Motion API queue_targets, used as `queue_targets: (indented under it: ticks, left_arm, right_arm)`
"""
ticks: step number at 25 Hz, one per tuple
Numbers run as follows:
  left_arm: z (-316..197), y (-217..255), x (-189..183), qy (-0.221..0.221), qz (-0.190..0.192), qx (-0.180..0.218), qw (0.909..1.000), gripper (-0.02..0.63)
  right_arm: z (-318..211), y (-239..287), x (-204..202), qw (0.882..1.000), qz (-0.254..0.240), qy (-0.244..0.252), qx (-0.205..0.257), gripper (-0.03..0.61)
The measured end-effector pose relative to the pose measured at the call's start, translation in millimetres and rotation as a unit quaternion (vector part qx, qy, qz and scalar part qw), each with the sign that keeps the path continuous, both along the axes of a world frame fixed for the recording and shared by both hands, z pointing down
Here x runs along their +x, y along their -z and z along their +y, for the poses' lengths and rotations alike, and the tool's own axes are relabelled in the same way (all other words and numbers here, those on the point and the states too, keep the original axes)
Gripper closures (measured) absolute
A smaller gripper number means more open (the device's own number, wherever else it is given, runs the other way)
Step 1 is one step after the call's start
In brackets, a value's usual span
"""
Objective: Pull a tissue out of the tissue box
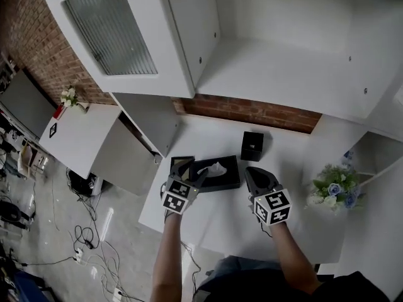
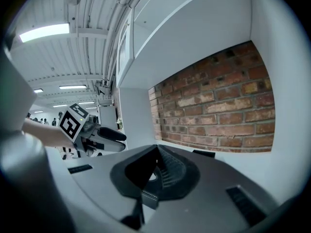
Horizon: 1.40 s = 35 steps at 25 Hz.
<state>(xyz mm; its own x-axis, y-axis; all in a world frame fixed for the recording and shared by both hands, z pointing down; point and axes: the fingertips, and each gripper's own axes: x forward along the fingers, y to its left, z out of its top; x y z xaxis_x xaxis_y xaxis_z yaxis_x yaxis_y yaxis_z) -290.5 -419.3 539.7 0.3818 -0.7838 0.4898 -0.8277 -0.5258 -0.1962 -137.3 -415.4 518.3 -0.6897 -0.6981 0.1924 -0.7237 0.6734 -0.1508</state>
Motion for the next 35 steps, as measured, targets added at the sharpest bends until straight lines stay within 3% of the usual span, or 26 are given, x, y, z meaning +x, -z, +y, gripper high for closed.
queue_targets:
  ticks: [4, 8, 13, 16, 28, 35]
  left_arm:
    - [-13, -15, 9, -0.059, -0.055, -0.044, 0.9958, 0.411]
    - [-17, -50, 15, -0.114, -0.126, -0.101, 0.9803, 0.422]
    - [-16, -89, 17, -0.149, -0.166, -0.170, 0.9599, 0.422]
    - [-16, -104, 16, -0.153, -0.177, -0.194, 0.9526, 0.422]
    - [-19, -121, 15, -0.148, -0.180, -0.216, 0.9482, 0.481]
    - [-22, -120, 18, -0.144, -0.185, -0.200, 0.9513, 0.595]
  right_arm:
    - [0, -2, 5, 1.000, 0.011, -0.002, -0.001, 0.580]
    - [0, -7, 10, 1.000, 0.020, -0.005, -0.005, 0.580]
    - [-3, -13, 18, 1.000, 0.025, -0.010, -0.011, 0.580]
    - [-4, -16, 19, 0.999, 0.029, -0.012, -0.015, 0.580]
    - [-6, -22, 18, 0.999, 0.034, -0.011, -0.022, 0.580]
    - [-6, -25, 23, 0.999, 0.037, -0.015, -0.026, 0.580]
